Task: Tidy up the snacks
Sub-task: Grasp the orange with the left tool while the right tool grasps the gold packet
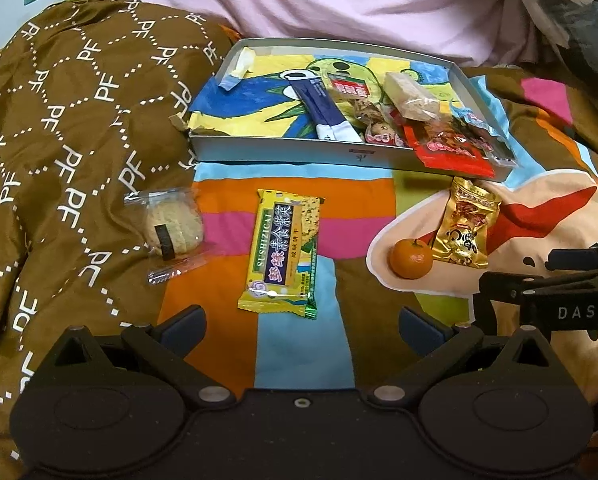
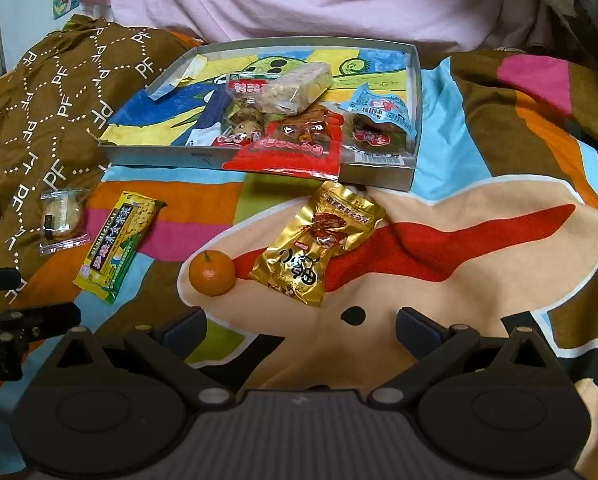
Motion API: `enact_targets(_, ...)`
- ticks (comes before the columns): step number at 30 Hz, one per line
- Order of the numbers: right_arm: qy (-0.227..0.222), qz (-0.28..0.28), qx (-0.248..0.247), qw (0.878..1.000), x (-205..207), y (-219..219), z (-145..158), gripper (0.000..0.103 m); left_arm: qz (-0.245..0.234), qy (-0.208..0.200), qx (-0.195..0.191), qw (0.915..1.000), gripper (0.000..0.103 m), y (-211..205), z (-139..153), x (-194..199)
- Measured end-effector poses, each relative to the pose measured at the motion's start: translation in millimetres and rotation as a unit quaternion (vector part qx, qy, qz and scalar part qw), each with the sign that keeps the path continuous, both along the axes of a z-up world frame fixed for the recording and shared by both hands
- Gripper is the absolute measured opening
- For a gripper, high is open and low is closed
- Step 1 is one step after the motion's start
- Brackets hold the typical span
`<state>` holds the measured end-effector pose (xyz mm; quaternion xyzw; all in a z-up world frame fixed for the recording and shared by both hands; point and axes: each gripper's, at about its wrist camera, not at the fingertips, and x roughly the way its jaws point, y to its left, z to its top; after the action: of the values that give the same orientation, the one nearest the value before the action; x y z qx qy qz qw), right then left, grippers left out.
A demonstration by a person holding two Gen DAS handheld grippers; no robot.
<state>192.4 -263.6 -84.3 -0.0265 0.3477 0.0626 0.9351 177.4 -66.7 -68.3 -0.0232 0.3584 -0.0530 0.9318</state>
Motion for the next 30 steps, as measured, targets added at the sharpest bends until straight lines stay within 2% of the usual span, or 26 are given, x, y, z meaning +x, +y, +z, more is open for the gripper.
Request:
enact_targets(10, -0.002, 0.013, 0.021, 1.000, 10.3, -4.2, 7.2, 0.103, -0.042, -0.020, 0.024, 0.9986, 0.102, -15.8, -0.8, 8.4)
enact_targets(19, 0.017, 0.008, 0.054, 0.998, 27.9, -29.3, 4.2, 0.103, -0.097, -0.049, 0.055, 0.9926, 0.102, -42.5, -6.1, 23.1)
enact_targets(30, 0.024, 0.021, 0.132, 0.991, 55.1, -50.3, -0.3, 0.103, -0.124, -0.053, 0.054, 0.9893, 0.102, -68.5, -18.1, 49.1)
